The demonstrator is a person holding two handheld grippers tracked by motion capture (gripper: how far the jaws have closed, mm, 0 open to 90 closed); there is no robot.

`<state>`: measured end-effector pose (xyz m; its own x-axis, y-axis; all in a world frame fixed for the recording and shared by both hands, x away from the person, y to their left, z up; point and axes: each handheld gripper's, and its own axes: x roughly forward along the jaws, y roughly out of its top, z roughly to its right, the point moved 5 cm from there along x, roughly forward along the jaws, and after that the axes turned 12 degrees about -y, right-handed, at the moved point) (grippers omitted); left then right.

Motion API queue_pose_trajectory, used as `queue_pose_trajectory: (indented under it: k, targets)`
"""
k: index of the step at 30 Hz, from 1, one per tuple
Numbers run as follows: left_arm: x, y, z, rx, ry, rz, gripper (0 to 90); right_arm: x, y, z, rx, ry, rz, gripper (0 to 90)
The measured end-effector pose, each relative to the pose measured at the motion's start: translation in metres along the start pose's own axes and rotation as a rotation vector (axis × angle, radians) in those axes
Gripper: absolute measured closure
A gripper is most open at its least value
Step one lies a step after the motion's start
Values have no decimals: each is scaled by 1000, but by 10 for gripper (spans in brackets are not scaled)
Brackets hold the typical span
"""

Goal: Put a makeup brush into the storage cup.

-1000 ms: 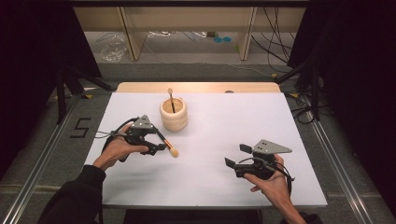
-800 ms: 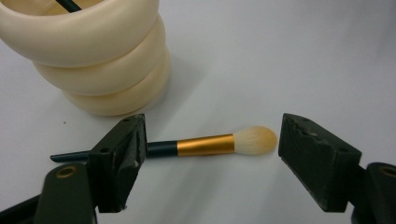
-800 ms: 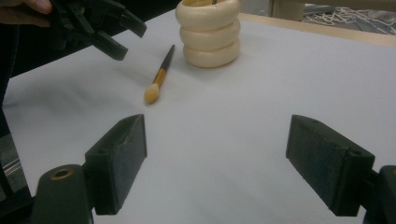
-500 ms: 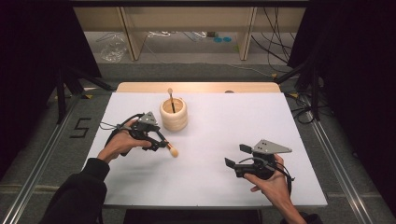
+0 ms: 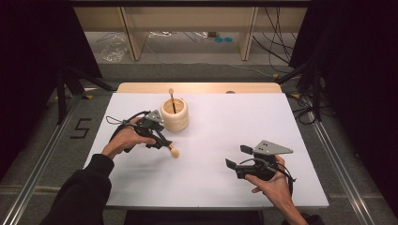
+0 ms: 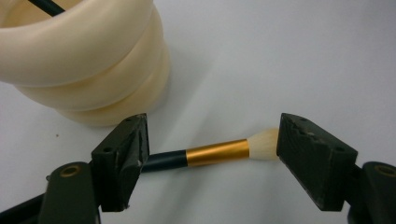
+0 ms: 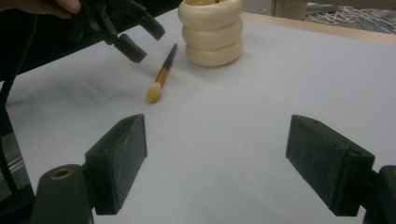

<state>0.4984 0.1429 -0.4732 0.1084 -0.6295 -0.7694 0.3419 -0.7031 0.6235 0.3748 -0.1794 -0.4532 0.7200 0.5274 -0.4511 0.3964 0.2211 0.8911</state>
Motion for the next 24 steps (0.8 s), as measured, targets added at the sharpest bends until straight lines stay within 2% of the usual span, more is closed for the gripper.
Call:
queue_pose_trajectory:
  k: [2, 3, 4, 5, 6, 7, 8, 9, 10, 11, 16, 18, 24]
  targets:
    - [4, -1, 1, -19, -8, -2, 266, 0, 0, 0, 0, 0, 0, 215]
    - [4, -1, 0, 4, -6, -36, 267, 1, 0, 1, -16, -13, 14, 215]
    - [5, -1, 2, -18, -5, -34, 267, 1, 0, 1, -15, -12, 14, 215]
    - [5, 0, 1, 3, -10, -50, 267, 1, 1, 1, -14, -11, 13, 215]
    - [6, 0, 1, -3, -17, -53, 267, 1, 1, 1, -14, -12, 12, 214]
    - [8, 1, 2, -15, -19, -35, 267, 1, 1, 1, -15, -12, 13, 214]
    - [8, 1, 0, -4, -22, -68, 268, 1, 1, 1, -14, -9, 13, 214]
    - [9, 0, -2, 2, -26, -73, 269, 1, 1, 1, -14, -8, 15, 215]
    - [10, 0, -2, -16, -28, -70, 270, 0, 1, 1, -14, -8, 14, 215]
    - [11, -1, -4, -7, -27, -77, 270, 0, 1, 1, -15, -7, 14, 215]
    - [14, -4, -10, -14, -38, -81, 292, 1, 0, 1, -16, -9, 12, 215]
    - [15, -5, -12, -16, -43, -84, 297, -2, 0, 1, -23, -20, -17, 215]
    - [18, -11, -16, -8, -55, -94, 316, -2, 0, 1, -23, -19, -16, 215]
